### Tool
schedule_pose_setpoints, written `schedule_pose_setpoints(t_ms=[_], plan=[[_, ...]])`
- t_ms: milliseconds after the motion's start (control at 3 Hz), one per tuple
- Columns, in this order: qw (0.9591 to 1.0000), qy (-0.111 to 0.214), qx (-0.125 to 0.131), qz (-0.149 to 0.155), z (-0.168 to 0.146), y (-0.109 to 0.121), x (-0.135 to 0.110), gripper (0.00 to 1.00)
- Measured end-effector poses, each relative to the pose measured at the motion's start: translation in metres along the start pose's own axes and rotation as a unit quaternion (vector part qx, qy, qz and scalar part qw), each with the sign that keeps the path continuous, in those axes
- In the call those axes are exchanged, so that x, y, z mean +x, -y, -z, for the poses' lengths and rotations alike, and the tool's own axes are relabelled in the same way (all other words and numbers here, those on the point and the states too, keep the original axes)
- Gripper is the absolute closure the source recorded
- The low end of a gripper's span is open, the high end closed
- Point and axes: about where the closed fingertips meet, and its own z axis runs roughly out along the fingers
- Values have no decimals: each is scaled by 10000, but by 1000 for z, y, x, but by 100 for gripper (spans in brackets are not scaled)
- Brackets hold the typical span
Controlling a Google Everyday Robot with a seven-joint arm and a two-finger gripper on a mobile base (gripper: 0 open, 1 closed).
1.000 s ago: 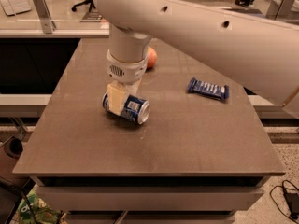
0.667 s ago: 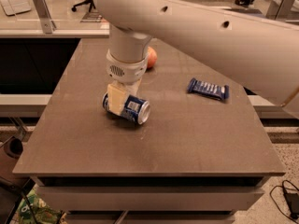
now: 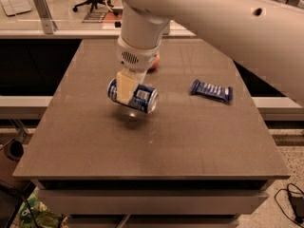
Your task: Place pepsi can upright
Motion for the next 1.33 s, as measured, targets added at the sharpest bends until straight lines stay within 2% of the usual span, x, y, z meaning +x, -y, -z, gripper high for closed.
schedule_pose_setpoints(t_ms=[333, 667, 1000, 1333], plan=[[9993, 356, 45, 135, 22, 11, 2, 100], [9947, 950, -62, 393, 39, 19, -1, 100], [9835, 1647, -216, 719, 51, 20, -6, 100], [9695, 2234, -357, 943, 59, 16, -12, 100]])
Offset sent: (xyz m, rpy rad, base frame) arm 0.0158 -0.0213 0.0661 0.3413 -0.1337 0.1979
